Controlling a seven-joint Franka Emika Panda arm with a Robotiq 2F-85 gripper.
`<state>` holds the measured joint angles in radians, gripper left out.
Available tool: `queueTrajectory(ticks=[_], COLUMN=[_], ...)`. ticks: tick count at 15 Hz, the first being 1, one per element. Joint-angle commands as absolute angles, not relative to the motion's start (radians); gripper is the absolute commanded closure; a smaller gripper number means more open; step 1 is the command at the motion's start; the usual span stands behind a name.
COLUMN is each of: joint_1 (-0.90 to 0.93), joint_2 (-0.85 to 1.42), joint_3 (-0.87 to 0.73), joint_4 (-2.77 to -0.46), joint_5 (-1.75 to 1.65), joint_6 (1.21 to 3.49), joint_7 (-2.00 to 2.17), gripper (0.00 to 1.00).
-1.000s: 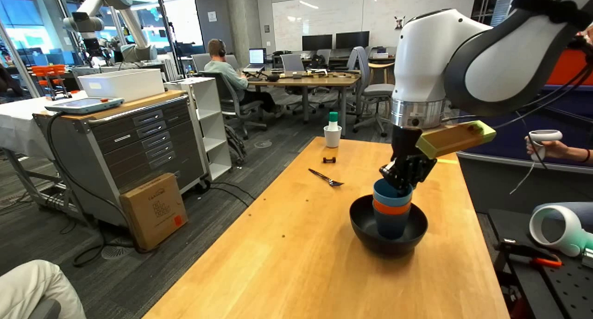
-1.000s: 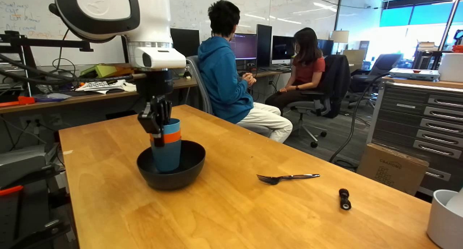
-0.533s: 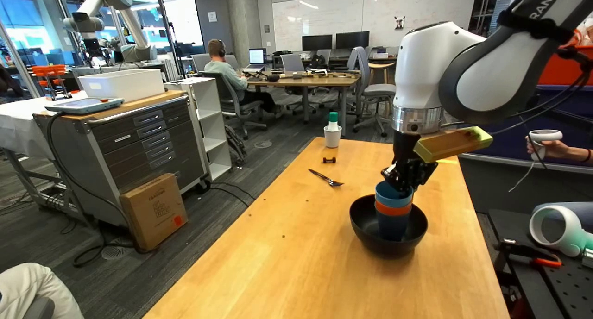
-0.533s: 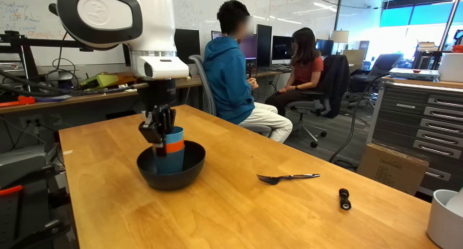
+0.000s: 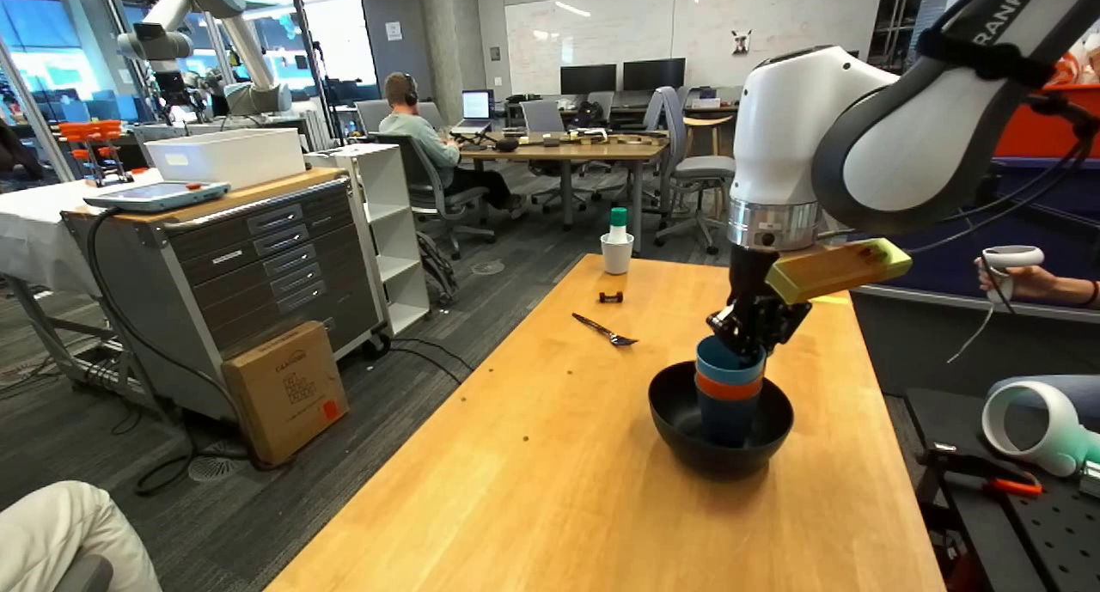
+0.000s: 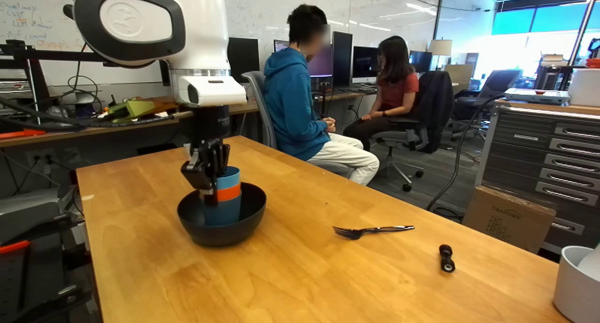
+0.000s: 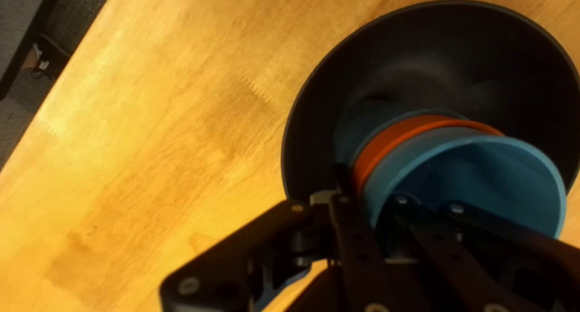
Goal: Stack the three cups and put the in the bowl, then pick the fork and put it in the cups
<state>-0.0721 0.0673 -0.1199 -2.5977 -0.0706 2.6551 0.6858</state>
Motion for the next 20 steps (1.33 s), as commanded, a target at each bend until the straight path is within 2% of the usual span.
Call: queueTrajectory(ticks=[1,2,3,10,15,20], joint_1=[-0.071,-0.07,-0.069,-0.069,-0.065,-0.068], joint_2=[0.076,0.079,0.08,0.07,0.038,-0.016], joint_3=[-0.126,-0.126,-0.126,-0.125,-0.114,-0.103], joint_4=[-2.592,-2.591,-2.59,-2.593,-2.571,-2.524], joint_5=[-0.066,-0.066,-0.064,-0.053,-0.014,-0.009], joint_6=[2.669,2.669,2.667,2.665,2.606,2.508], joint_7=[0.697,0.699,0.698,0.698,0.678,0.666], gripper=[0.91,0.74,0.65,0.13,0.0,0.0])
